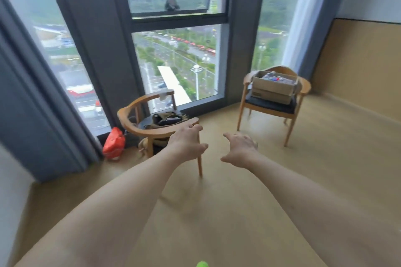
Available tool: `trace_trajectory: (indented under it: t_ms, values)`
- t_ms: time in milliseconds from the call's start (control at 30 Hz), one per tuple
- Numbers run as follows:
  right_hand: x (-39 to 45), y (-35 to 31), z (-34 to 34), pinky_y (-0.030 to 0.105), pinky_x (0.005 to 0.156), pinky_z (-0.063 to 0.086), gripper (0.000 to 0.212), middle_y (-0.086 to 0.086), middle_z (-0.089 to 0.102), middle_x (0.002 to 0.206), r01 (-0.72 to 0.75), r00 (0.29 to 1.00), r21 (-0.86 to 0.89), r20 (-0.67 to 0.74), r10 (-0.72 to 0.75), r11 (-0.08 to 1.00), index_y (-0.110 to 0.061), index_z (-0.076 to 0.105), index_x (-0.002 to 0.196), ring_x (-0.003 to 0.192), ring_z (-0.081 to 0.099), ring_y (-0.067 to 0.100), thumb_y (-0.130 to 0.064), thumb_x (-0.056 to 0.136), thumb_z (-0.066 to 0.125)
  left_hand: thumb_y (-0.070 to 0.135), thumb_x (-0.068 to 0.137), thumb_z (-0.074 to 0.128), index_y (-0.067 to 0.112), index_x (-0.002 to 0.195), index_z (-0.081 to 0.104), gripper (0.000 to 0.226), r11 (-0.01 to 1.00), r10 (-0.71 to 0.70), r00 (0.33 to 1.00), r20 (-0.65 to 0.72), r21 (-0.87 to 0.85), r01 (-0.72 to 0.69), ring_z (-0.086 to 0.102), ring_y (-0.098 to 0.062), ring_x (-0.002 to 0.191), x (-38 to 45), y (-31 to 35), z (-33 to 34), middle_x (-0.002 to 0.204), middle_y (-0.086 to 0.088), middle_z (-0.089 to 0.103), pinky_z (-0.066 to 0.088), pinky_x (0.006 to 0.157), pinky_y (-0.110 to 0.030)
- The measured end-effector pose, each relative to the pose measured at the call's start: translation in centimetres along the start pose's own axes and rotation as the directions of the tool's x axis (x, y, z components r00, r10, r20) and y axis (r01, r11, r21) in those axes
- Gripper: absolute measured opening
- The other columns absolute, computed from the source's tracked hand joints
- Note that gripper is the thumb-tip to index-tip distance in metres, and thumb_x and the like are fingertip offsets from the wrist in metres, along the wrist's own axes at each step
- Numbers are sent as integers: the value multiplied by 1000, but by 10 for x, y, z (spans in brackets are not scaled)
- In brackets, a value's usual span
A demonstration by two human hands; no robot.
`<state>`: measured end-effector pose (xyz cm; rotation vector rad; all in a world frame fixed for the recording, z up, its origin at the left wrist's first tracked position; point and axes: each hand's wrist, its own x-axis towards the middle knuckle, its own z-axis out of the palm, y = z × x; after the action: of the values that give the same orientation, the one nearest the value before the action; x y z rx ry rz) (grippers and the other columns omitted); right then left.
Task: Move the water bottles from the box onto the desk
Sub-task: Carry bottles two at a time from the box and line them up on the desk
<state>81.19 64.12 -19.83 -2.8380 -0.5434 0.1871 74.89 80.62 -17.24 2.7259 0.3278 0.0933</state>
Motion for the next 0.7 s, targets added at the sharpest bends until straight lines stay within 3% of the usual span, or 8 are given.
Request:
trace_trajectory:
  t_ms: [167, 367, 700]
  values:
    - [85, 34, -24, 45, 104, 44, 81, 3, 54, 143, -145, 986, 99, -71, 152, 985, -35, 40, 153, 133, 47, 27, -43, 83, 79, 50, 89, 73, 32, 149, 46, 69, 993, 117, 993, 33, -23, -116, 40, -27, 143, 122, 26, 16, 155, -3, 45, 40, 112, -48]
    - [172, 69, -50, 46, 106, 48, 80, 2, 52, 145, -262, 953, 168, -109, 282, 950, -33, 43, 151, 134, 47, 27, -42, 82, 81, 47, 89, 73, 30, 149, 46, 67, 975, 212, 975, 71, -86, -206, 38, -26, 143, 250, 59, 28, 156, -4, 43, 39, 112, -45]
    - [312, 169, -56, 43, 104, 47, 82, 2, 49, 148, -342, 917, 235, -128, 378, 910, -33, 41, 152, 136, 43, 28, -40, 82, 82, 48, 86, 74, 30, 148, 48, 69, 946, 322, 935, 146, -93, -311, 41, -24, 140, 421, 114, 100, 152, -2, 47, 43, 107, -41]
